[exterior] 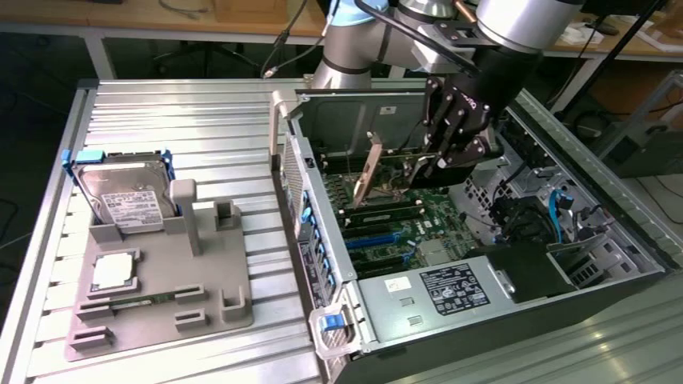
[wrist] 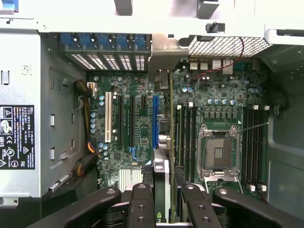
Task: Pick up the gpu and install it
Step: 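Insert the gpu into the slot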
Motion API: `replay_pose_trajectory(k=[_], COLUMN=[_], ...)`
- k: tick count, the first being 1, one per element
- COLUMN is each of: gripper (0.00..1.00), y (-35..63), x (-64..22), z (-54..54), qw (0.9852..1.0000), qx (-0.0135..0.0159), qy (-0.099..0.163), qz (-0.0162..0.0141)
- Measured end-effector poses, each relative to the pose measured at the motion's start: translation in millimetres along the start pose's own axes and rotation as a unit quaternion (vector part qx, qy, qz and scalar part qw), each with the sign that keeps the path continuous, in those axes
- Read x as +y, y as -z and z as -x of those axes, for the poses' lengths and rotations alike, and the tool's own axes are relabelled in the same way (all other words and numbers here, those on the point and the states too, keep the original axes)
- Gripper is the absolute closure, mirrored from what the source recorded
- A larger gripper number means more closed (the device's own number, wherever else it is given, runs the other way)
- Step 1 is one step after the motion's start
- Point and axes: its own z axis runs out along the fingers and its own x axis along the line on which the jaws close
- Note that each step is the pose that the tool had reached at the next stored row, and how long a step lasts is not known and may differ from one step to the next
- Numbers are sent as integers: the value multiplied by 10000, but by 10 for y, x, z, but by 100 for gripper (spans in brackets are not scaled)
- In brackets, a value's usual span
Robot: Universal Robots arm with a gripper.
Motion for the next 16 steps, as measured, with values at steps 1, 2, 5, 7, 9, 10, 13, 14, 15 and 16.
replay_pose_trajectory(k=[1, 2, 5, 7, 9, 10, 13, 14, 15, 16], gripper=[73, 73, 73, 73, 73, 73, 73, 73, 73, 73], y=[-3, -9, -19, -25, -31, -34, -43, -49, -53, -56], x=[0, 0, -1, -1, -2, -2, -2, -3, -3, -3], z=[0, 0, -1, -1, -1, -1, -1, -2, -2, -2], qw=[10000, 10000, 10000, 10000, 10000, 10000, 10000, 10000, 10000, 10000], qx=[0, 0, 0, 0, 0, -1, 0, 0, 0, 0], qy=[0, 0, 0, 0, 0, 0, 0, 0, 0, 0], qz=[0, 0, 0, 0, 0, 0, 0, 0, 0, 0])
